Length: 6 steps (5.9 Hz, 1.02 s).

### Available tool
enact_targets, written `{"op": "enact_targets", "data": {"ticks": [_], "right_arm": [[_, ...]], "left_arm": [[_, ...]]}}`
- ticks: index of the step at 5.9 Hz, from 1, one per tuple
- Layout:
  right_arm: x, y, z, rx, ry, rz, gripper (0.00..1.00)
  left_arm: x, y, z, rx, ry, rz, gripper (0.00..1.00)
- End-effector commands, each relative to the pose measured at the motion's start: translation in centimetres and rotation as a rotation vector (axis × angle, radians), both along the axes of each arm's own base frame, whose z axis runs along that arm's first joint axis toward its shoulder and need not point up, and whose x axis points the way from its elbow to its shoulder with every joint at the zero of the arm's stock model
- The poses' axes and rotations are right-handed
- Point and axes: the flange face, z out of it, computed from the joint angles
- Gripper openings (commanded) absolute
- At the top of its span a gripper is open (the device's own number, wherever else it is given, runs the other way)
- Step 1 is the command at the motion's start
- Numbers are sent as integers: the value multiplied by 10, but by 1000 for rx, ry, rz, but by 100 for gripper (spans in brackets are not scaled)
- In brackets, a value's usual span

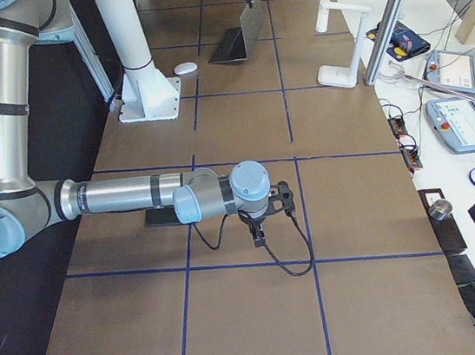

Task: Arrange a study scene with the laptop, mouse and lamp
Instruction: 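Carry the grey laptop with the left gripper to the table center before the lamp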

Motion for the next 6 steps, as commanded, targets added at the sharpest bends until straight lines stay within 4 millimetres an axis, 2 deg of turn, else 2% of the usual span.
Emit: {"op": "enact_targets", "data": {"ticks": [1,2,3,4,5,6], "right_arm": [[0,0,0,2,0,-1,100],[-1,0,-1,4,2,-2,100],[0,0,-1,5,0,-2,100],[-1,0,-1,5,0,-4,100],[-1,0,-1,5,2,-3,100],[-1,0,-2,5,0,-3,100]], "left_arm": [[54,-49,-58,-58,35,-76,0],[78,-61,-92,-92,61,-112,0],[125,-58,-124,-134,70,-120,0],[160,-72,-162,-162,88,-164,0],[197,-90,-182,-163,100,-219,0],[214,-105,-190,-175,101,-240,0]]}}
